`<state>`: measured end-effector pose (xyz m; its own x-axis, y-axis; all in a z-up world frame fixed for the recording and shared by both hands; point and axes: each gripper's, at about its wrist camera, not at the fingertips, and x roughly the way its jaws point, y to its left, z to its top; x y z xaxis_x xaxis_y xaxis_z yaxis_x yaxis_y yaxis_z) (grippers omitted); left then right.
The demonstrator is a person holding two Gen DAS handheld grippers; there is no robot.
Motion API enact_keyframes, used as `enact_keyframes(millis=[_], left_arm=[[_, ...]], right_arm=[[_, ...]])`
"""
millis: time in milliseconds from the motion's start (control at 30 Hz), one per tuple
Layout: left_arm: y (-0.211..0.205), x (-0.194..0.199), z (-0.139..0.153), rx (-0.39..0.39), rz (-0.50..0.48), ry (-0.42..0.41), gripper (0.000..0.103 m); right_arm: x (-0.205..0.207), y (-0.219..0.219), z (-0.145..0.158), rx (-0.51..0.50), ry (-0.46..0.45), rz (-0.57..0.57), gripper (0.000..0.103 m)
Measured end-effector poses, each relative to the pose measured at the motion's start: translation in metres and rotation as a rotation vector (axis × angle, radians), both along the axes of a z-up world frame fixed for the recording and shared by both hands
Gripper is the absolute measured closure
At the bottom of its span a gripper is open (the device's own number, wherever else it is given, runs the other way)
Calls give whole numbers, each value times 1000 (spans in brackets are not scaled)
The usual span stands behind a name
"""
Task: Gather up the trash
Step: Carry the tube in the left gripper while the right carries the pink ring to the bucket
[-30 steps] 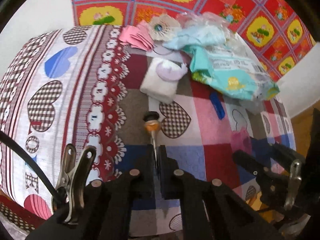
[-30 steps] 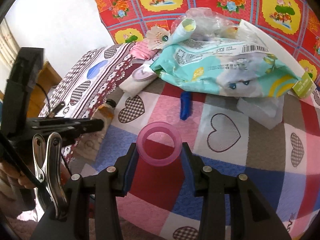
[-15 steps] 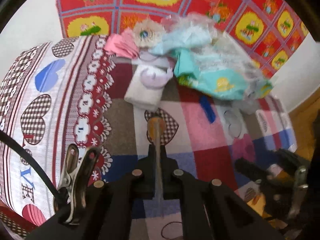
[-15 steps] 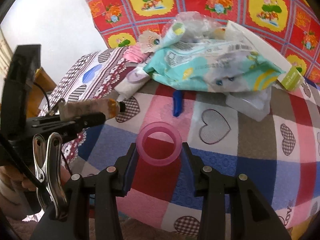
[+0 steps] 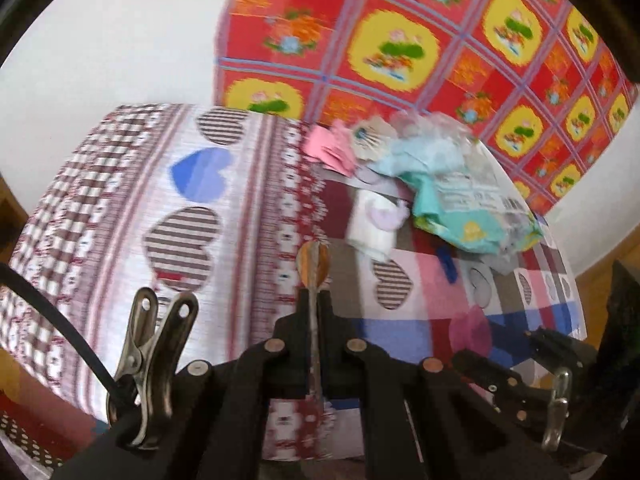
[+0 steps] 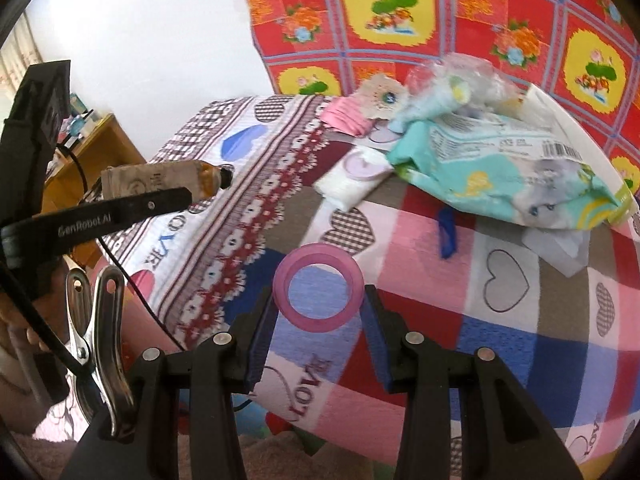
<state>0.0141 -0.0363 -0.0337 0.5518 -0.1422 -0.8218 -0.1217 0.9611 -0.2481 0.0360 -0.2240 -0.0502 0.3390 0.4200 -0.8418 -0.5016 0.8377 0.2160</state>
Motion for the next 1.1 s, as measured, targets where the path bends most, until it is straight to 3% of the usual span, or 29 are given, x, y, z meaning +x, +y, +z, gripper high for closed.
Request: enact_keyframes(millis=[367, 667, 1100], left_arm=[[59, -19, 26, 16, 49, -49, 101], [95, -42, 32, 36, 57, -58, 101], [168, -61, 36, 40, 162, -64, 101]], right_arm=[[-18, 23, 7, 32, -9, -17, 60], [-35, 68, 11, 58, -8, -1, 60], [-23, 181, 33, 124, -58, 216, 60]])
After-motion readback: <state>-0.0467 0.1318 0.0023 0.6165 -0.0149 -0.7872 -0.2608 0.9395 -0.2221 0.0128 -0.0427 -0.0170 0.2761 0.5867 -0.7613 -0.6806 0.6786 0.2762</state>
